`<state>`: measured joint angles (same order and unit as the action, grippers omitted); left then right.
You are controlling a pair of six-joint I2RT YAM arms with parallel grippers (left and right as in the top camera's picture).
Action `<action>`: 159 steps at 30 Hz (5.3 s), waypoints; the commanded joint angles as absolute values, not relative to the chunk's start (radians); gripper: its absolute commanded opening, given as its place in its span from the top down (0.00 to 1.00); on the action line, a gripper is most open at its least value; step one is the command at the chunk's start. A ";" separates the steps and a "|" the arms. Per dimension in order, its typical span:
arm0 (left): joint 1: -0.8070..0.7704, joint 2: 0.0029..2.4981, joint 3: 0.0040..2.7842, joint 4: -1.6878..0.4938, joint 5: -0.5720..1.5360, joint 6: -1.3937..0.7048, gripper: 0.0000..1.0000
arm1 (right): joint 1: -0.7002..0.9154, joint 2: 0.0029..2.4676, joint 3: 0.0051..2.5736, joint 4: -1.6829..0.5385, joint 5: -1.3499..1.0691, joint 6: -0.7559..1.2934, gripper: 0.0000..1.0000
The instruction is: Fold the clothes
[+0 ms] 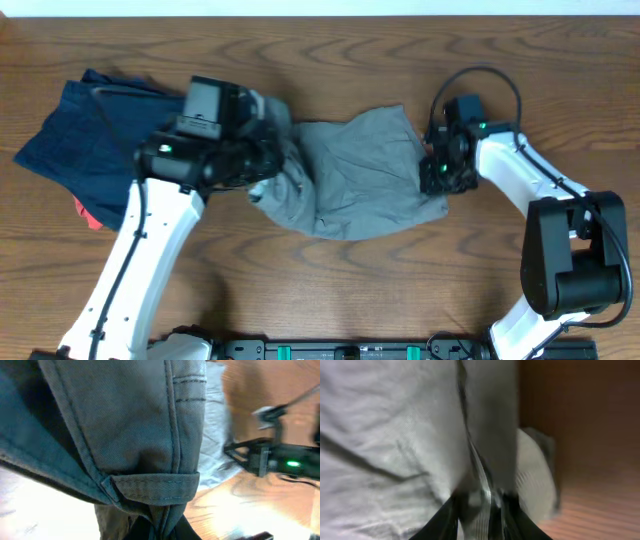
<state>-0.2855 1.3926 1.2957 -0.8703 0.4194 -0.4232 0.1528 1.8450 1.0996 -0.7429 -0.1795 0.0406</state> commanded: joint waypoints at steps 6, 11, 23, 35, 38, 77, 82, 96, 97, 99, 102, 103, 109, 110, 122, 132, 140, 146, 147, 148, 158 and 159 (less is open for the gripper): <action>-0.503 1.522 1.320 -0.706 0.438 -0.581 0.93 | 0.251 1.858 0.967 -0.662 -0.221 0.092 0.74; -0.630 1.608 1.320 -0.548 0.438 -0.635 0.93 | 0.303 1.858 0.965 -0.641 -0.221 0.154 0.75; -0.560 1.638 1.321 -0.446 0.389 -0.517 0.31 | 0.179 1.747 1.116 -0.793 -0.084 0.216 0.71; -0.393 1.765 1.320 -0.239 0.234 -0.419 0.31 | 0.170 1.497 1.293 -0.892 -0.519 0.045 0.70; -0.394 1.846 1.320 -0.213 0.234 -0.419 0.31 | 0.250 1.510 1.268 -0.912 -0.531 0.044 0.70; -0.426 1.763 1.320 -0.822 0.249 -0.419 0.10 | 0.097 1.509 0.862 -0.329 -0.067 0.162 0.64; -0.418 1.738 1.319 -0.796 0.251 -0.423 0.10 | 0.105 1.435 0.907 -0.276 -0.507 0.027 0.78; -0.444 1.753 1.294 -0.797 0.253 -0.423 0.10 | 0.216 1.684 0.907 -0.124 -0.812 -0.029 0.90; -0.445 1.753 1.294 -0.799 0.253 -0.423 0.10 | 0.215 1.712 0.907 -0.101 -0.784 -0.015 0.92; -0.445 1.753 1.294 -0.805 0.253 -0.423 0.10 | 0.207 1.758 0.907 -0.058 -0.637 0.046 0.92; -0.445 1.753 1.294 -0.806 0.253 -0.423 0.10 | 0.188 1.806 0.907 -0.012 -0.294 0.203 0.93; -0.445 1.753 1.294 -0.806 0.253 -0.423 0.10 | 0.181 1.816 0.907 0.004 -0.214 0.255 0.92; -0.445 1.753 1.294 -0.805 0.253 -0.423 0.10 | 0.165 1.819 0.908 0.095 -0.234 0.299 0.89; -0.445 1.753 1.294 -0.805 0.253 -0.423 0.10 | 0.165 1.817 0.909 0.092 -0.267 0.299 0.89; -0.443 1.760 1.294 -0.590 0.406 -0.197 0.02 | 0.164 1.450 0.910 -0.254 -0.412 0.233 0.80; -0.443 1.900 1.295 -0.328 0.468 -0.123 0.02 | 0.163 1.316 0.881 -0.792 -0.130 0.250 0.77; -0.445 2.048 1.295 -0.201 0.586 -0.127 0.02 | 0.163 1.372 0.788 -0.764 -0.003 0.440 0.76; -0.458 2.093 1.294 -0.223 0.707 -0.139 0.02 | 0.146 1.448 0.748 -0.651 0.023 0.456 0.75; -0.467 2.093 1.294 -0.235 0.720 -0.139 0.02 | 0.141 1.465 0.748 -0.641 0.022 0.456 0.75; -0.479 2.093 1.294 -0.249 0.727 -0.139 0.00 | 0.136 1.480 0.748 -0.633 0.022 0.456 0.75; -0.554 2.083 1.295 -0.166 0.788 -0.139 0.53 | 0.128 1.537 0.749 -0.562 0.022 0.409 0.76; -0.548 2.076 1.295 -0.157 0.788 -0.139 0.59 | 0.128 1.537 0.751 -0.558 0.022 0.402 0.76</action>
